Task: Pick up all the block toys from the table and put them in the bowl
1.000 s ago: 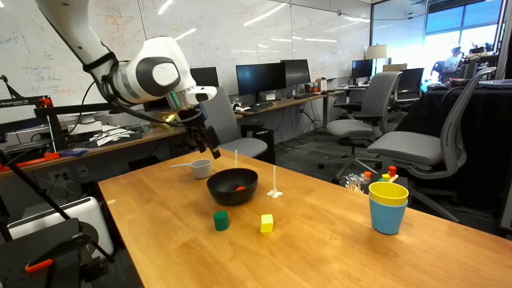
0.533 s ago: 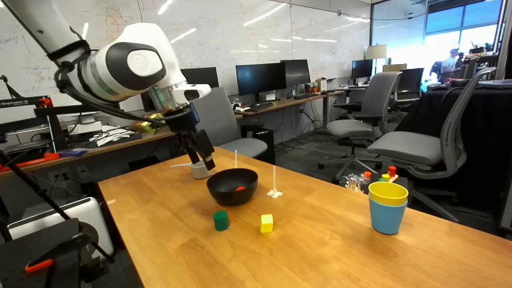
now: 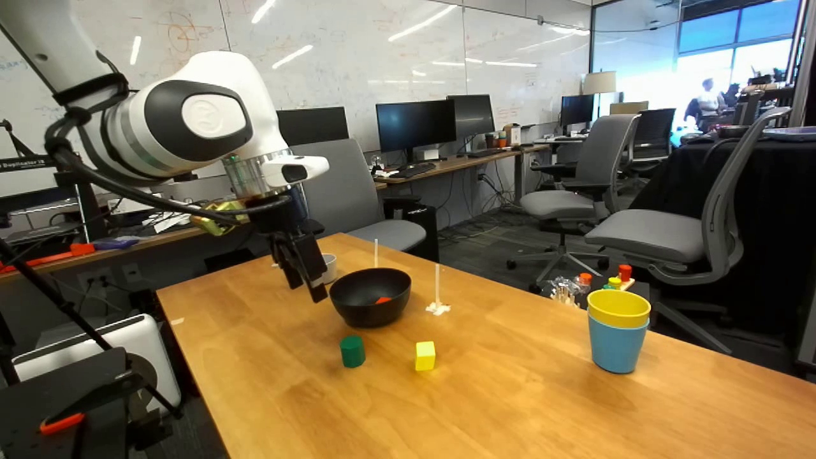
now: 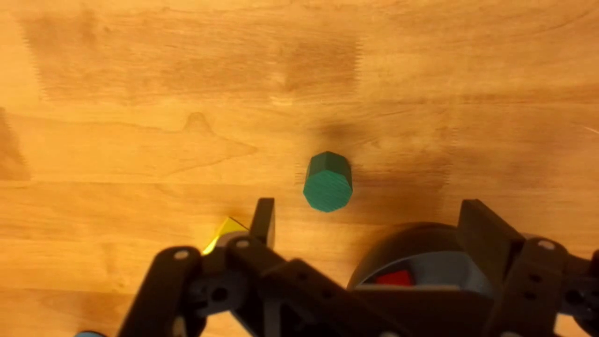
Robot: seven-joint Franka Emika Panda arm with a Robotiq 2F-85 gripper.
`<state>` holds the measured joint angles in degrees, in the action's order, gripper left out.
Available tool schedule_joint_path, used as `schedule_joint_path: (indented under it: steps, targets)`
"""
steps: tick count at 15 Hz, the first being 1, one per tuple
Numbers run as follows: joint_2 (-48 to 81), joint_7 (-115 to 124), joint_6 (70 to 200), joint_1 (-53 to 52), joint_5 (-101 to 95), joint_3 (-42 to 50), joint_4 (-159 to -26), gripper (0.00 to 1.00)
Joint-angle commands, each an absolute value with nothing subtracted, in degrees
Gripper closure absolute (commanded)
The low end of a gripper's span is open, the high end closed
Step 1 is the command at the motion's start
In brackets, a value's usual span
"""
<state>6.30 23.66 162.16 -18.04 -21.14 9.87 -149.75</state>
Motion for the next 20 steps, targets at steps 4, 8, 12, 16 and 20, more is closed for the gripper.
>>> schedule_joint_path:
  steps: [4, 8, 12, 16, 20]
  targets:
    - [5.83, 24.03, 161.72, -14.5, -21.88, 6.48, -149.75, 0.0]
    - [7.53, 23.46, 161.08, -12.99, -21.39, 5.16, -147.56, 0.0]
    - [11.31, 23.27, 158.75, -11.9, -21.22, 4.79, -143.3, 0.0]
    - [15.7, 23.16, 155.91, -11.93, -20.66, 5.33, -138.79, 0.0]
    - [20.25, 22.9, 155.73, -12.39, -19.92, 5.65, -135.87, 0.0]
